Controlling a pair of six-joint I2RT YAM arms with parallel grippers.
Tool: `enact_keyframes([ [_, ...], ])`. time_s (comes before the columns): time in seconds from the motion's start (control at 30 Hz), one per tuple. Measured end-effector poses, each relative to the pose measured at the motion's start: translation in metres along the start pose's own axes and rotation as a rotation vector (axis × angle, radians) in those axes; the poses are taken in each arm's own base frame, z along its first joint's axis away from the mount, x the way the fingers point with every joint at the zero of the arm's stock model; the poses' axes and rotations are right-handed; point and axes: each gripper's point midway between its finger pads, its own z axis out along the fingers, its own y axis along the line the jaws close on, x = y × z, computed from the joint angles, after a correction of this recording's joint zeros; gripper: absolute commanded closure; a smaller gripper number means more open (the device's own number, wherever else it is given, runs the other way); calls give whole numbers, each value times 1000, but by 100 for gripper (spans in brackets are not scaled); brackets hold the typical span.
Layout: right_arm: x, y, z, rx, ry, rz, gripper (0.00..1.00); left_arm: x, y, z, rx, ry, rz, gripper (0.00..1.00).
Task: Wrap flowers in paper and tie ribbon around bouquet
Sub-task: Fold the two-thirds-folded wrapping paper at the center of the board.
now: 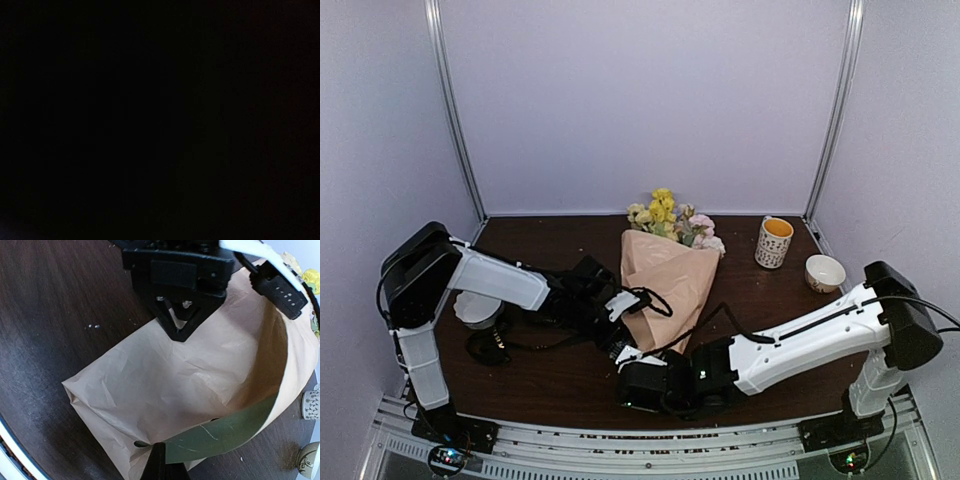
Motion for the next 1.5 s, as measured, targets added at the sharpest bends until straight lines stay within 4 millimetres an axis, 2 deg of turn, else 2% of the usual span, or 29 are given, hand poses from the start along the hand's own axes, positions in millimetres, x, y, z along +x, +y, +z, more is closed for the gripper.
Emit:
enact_keyframes([
  [0.13, 12, 7, 12, 9, 41, -80, 100, 0, -2, 2, 18, -5, -7, 66],
  [0.3, 18, 14, 16, -17, 64, -148, 100, -2, -5, 2, 33, -11, -16, 64],
  [0.43, 36, 28, 32, -33, 119, -235, 100, -11, -9, -1, 78, -49, -44, 60],
  [0.47, 42, 32, 38, -33, 136, -263, 100, -16, -10, -4, 94, -68, -58, 58],
  [0.57, 41, 34, 39, -18, 131, -292, 100, -33, -5, -21, 118, -136, -94, 53],
  [0.73, 41, 35, 39, -20, 131, -295, 100, -68, 10, -62, 113, -276, -114, 48],
  [0.83, 41, 34, 39, -20, 131, -296, 100, -77, 6, -68, 152, -314, -128, 46],
  [1.0, 41, 35, 39, -20, 132, -295, 100, -83, -1, -67, 246, -359, -203, 43],
  [1.2, 41, 34, 39, -20, 132, -295, 100, -83, 3, -80, 354, -467, -325, 35],
  [1.33, 41, 34, 39, -20, 132, -295, 100, -88, 0, -87, 399, -523, -347, 34],
  [1.5, 41, 34, 39, -20, 131, -295, 100, -84, 4, -71, 414, -502, -391, 35],
])
